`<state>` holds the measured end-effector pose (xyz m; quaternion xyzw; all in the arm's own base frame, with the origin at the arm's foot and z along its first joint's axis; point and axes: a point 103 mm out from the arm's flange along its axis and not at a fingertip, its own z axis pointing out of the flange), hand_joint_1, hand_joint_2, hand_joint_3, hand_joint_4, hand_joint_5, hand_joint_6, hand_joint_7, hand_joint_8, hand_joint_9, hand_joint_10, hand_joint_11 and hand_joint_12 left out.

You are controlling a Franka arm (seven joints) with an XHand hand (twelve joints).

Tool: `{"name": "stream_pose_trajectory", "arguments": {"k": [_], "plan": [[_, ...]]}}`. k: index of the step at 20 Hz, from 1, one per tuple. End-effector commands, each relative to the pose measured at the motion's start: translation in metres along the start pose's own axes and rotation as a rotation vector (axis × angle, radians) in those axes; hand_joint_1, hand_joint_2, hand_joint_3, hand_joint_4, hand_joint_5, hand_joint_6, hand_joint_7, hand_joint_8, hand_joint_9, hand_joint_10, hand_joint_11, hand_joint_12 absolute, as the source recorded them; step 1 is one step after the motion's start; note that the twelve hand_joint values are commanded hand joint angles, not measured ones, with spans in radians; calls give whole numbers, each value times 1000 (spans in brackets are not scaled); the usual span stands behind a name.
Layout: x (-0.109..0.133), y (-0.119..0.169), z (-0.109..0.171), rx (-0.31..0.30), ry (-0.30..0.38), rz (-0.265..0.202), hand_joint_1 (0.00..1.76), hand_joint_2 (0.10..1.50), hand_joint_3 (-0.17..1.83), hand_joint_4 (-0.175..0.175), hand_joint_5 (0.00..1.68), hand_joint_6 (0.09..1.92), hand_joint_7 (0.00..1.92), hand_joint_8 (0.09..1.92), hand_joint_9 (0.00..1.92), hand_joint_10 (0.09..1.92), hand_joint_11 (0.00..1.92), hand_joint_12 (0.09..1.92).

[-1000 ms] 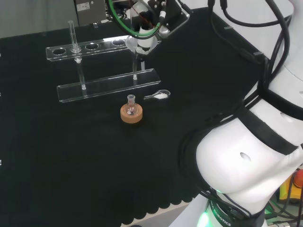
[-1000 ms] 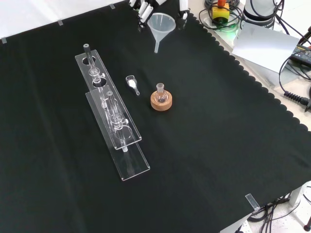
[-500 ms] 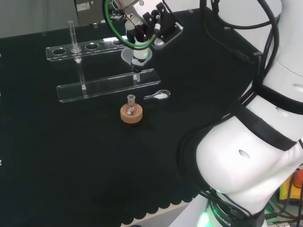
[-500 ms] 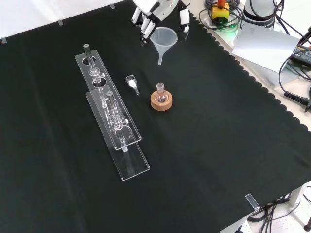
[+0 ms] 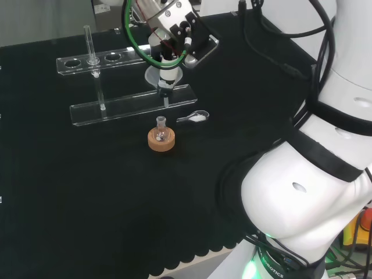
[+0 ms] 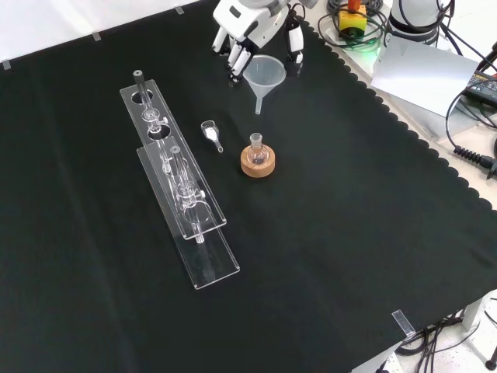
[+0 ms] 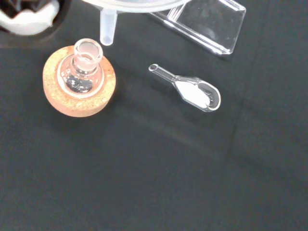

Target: Place the funnel on the round-bottom flask.

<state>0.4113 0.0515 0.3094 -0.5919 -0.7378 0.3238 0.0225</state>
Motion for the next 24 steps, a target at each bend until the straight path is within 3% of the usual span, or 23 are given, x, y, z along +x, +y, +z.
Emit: {"name": "stream_pose_trajectory", "arguments": {"k": [1, 12, 15, 24], "plan": [[10, 8, 0, -7, -11, -15, 809, 678, 596, -25, 816, 933, 959, 908, 1251, 663, 595, 1225], [15, 20, 10, 8, -10, -21, 810, 679, 598, -27, 817, 932, 962, 908, 1254, 660, 600, 1222], [23, 17, 6, 20, -23, 7, 810, 679, 598, -28, 818, 932, 963, 908, 1254, 660, 601, 1221], [22, 26, 12, 34, -2, -8, 811, 679, 599, -30, 821, 931, 964, 908, 1256, 658, 604, 1219]]}}
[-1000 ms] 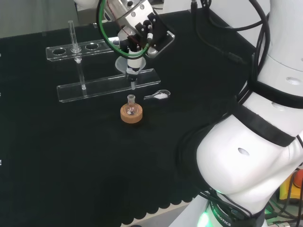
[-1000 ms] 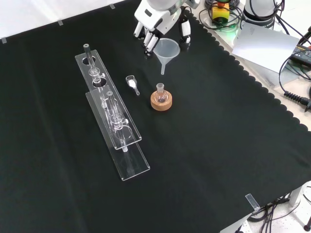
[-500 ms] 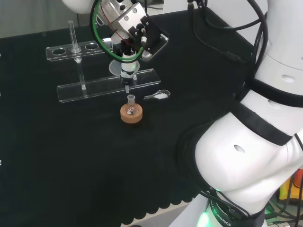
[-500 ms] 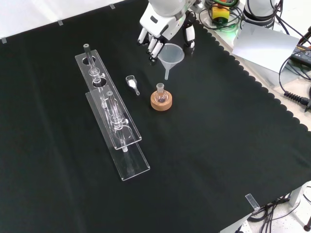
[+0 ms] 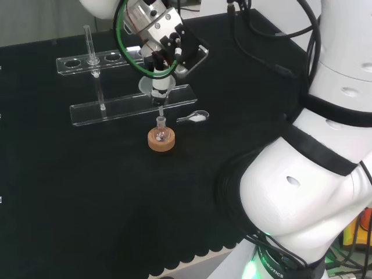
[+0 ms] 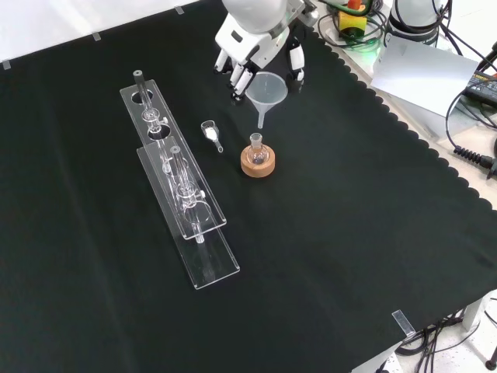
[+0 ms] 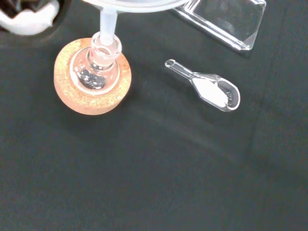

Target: Place the funnel on the round-bottom flask.

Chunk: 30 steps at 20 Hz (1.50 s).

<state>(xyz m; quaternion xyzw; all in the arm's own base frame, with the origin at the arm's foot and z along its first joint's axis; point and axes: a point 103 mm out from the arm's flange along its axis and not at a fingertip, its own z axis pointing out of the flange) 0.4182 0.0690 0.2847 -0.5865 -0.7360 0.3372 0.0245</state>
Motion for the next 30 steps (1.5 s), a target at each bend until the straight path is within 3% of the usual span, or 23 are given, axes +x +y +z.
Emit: {"name": "stream_pose_trajectory", "arguments": {"k": [1, 24, 30], "plan": [[2, 6, 3, 2, 5, -2, 811, 679, 599, -31, 821, 931, 964, 908, 1256, 658, 604, 1219], [-4, 21, 15, 8, 13, -35, 811, 681, 601, -33, 821, 930, 962, 909, 1255, 655, 607, 1216], [2, 22, 17, 14, 24, -12, 811, 682, 602, -33, 821, 930, 960, 909, 1255, 655, 608, 1215]]}}
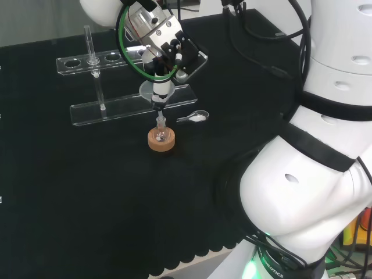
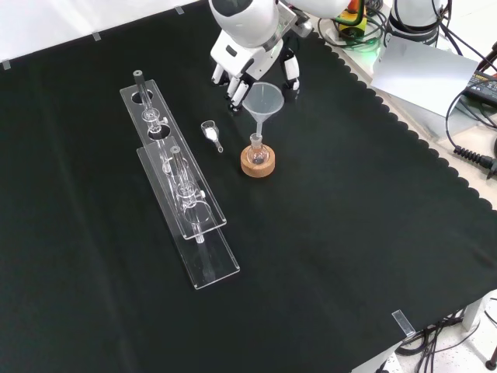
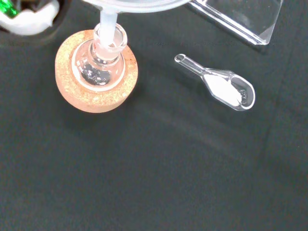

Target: Place the funnel on the round-bottom flask.

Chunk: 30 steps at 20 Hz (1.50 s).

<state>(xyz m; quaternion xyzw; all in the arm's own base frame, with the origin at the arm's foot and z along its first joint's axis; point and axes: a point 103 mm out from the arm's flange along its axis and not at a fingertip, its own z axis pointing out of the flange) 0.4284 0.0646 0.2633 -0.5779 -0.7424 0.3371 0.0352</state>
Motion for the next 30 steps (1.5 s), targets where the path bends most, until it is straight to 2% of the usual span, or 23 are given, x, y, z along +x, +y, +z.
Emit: {"name": "stream_pose_trajectory", "arguments": {"k": [1, 3, 18, 30], "plan": [[1, 3, 4, 6, 17, 18, 811, 682, 602, -33, 821, 930, 959, 909, 1255, 655, 608, 1215], [5, 4, 4, 11, 20, 28, 811, 682, 602, -33, 821, 930, 959, 910, 1254, 655, 608, 1215], [3, 14, 14, 23, 32, 15, 809, 684, 603, -35, 821, 930, 955, 913, 1252, 656, 609, 1214], [6, 19, 19, -6, 23, 15, 809, 684, 604, -34, 813, 931, 932, 911, 1229, 654, 609, 1213]]}}
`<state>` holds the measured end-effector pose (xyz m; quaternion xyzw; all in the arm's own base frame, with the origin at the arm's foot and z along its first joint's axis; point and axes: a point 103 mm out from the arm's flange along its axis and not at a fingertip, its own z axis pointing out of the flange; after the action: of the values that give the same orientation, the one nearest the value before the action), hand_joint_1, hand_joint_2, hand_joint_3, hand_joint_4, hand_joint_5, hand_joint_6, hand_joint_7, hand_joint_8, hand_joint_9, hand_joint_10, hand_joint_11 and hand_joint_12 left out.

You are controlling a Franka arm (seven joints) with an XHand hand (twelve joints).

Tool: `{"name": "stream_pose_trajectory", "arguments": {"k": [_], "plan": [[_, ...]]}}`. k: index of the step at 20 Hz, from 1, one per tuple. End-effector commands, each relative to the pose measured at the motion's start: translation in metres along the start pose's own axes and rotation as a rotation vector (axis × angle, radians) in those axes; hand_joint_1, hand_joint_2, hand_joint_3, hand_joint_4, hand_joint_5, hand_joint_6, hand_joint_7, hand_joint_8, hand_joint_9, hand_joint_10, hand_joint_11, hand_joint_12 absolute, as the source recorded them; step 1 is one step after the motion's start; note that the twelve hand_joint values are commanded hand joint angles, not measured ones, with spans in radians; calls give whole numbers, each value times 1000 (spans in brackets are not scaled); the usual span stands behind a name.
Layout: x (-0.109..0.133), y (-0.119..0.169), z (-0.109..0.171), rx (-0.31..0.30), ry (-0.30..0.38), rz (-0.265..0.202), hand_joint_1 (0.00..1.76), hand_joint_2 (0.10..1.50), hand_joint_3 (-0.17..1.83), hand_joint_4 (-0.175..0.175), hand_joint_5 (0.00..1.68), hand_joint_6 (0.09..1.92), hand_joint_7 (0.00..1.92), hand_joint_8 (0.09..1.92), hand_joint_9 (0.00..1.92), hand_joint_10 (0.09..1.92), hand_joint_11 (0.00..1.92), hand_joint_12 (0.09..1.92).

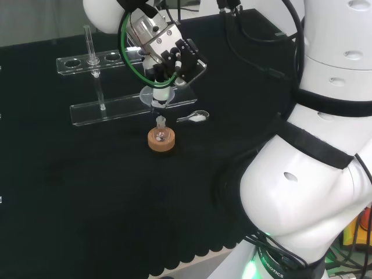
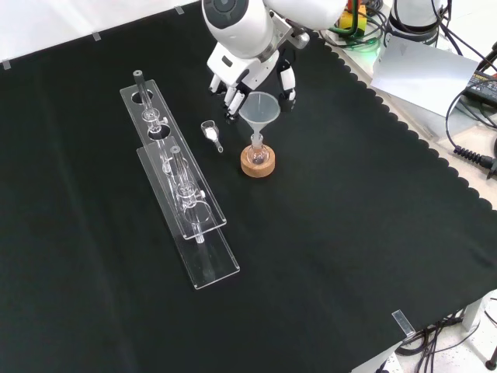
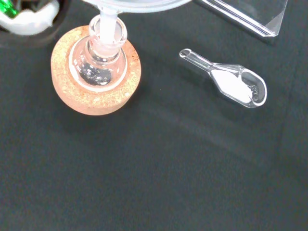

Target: Place the funnel on the round-bottom flask.

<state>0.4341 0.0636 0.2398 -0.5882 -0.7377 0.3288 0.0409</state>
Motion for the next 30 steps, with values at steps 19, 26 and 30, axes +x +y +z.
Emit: {"name": "stream_pose_trajectory", "arguments": {"k": [19, 26, 30], "plan": [[1, 7, 16, 52, 8, -5, 772, 665, 607, -50, 405, 722, 743, 913, 1143, 708, 568, 1242], [0, 5, 16, 56, 9, -7, 662, 628, 546, -53, 191, 128, 391, 817, 1031, 772, 518, 1280], [-1, 3, 15, 72, 2, -11, 622, 610, 503, -52, 138, 87, 290, 779, 999, 772, 499, 1288]]}}
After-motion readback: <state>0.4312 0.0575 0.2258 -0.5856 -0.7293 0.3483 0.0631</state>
